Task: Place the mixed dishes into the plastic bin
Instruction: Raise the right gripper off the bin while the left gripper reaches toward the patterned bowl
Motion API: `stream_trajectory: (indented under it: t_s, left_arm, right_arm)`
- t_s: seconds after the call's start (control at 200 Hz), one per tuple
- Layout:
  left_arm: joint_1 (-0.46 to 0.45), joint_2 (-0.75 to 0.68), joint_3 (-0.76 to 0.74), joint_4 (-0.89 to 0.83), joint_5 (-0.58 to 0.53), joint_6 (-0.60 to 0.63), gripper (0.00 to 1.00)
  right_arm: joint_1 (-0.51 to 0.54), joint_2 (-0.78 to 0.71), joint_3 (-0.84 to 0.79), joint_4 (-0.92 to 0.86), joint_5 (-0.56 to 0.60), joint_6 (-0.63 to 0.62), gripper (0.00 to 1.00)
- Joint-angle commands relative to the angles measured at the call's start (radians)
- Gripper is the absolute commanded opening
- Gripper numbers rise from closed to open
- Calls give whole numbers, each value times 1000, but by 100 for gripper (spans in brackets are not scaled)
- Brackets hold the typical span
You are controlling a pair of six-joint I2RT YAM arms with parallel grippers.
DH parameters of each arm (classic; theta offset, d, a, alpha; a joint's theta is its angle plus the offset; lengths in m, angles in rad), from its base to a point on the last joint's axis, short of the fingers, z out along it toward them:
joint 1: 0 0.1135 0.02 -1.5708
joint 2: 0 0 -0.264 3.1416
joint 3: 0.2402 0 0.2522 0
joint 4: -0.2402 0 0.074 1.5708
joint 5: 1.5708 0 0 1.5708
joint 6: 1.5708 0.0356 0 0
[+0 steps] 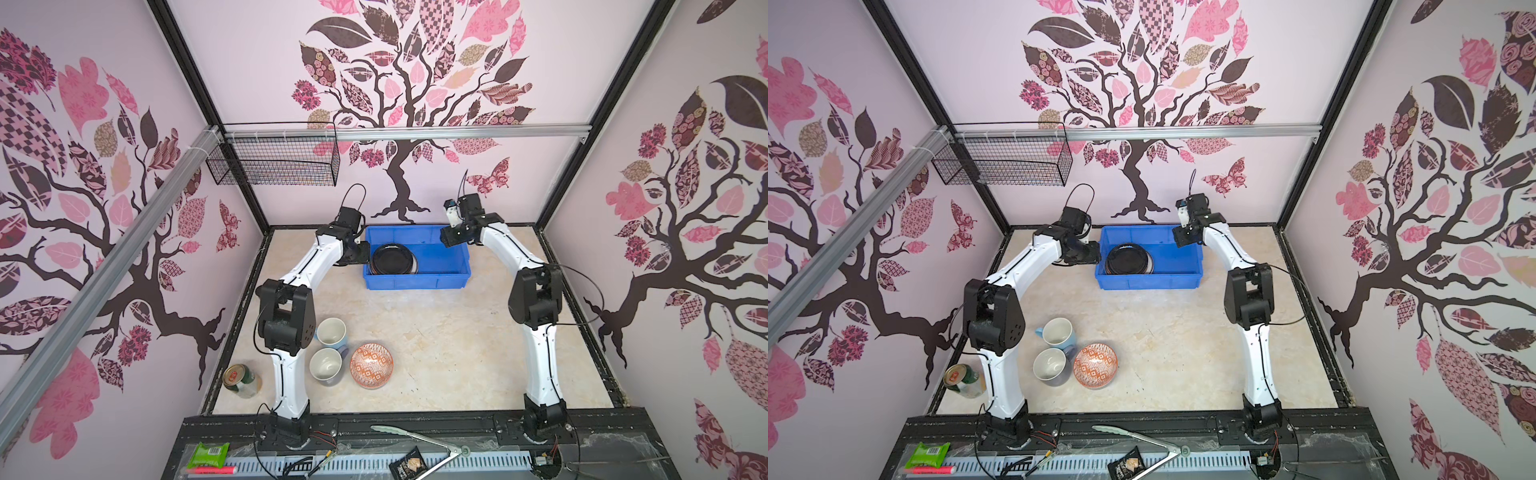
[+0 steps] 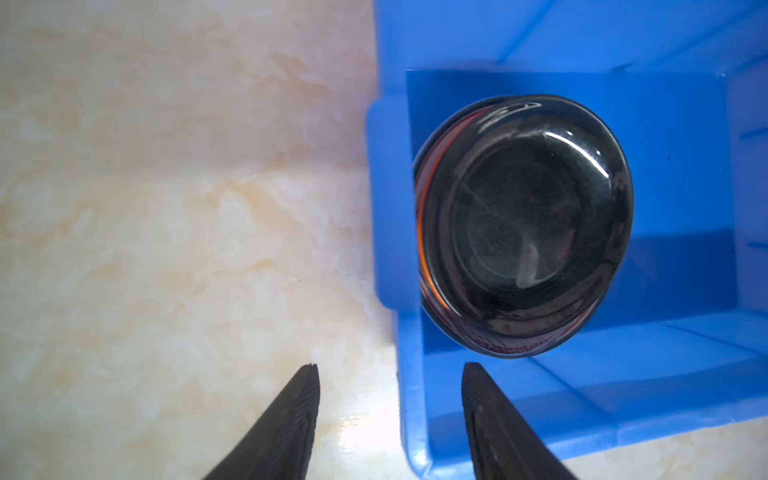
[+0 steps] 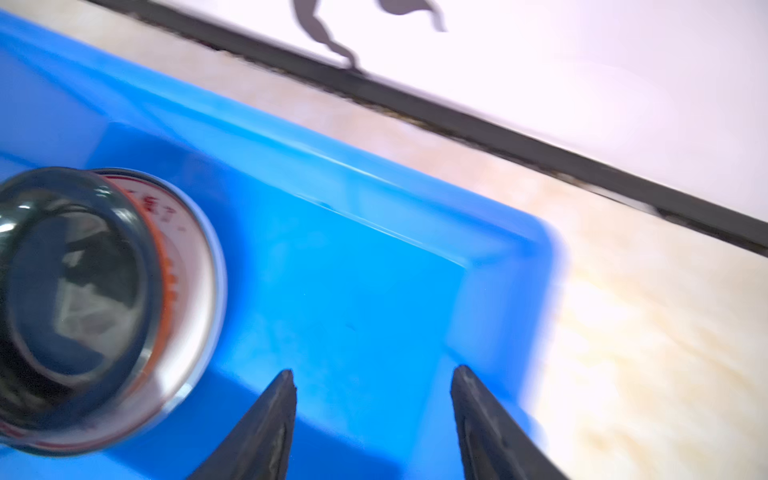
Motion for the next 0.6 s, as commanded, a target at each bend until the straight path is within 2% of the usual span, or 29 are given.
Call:
stream_trajectory:
  t_s: [0.0, 0.18, 0.345, 0.595]
  left_arm:
    - [-27, 31, 71, -11, -19, 8, 59]
    - [-30, 64, 71, -1, -31, -6, 58]
    - [-30, 89, 82, -9, -53, -3, 58]
    - [-33, 121, 77, -13, -44, 3, 57]
  right_arm:
    - [-13, -111, -93, 22, 62, -33, 63]
    - [-24, -151, -241, 47, 59, -35, 63]
    - [-27, -142, -300, 57, 25, -14, 60]
    - [-28, -118, -327, 36, 28, -8, 40]
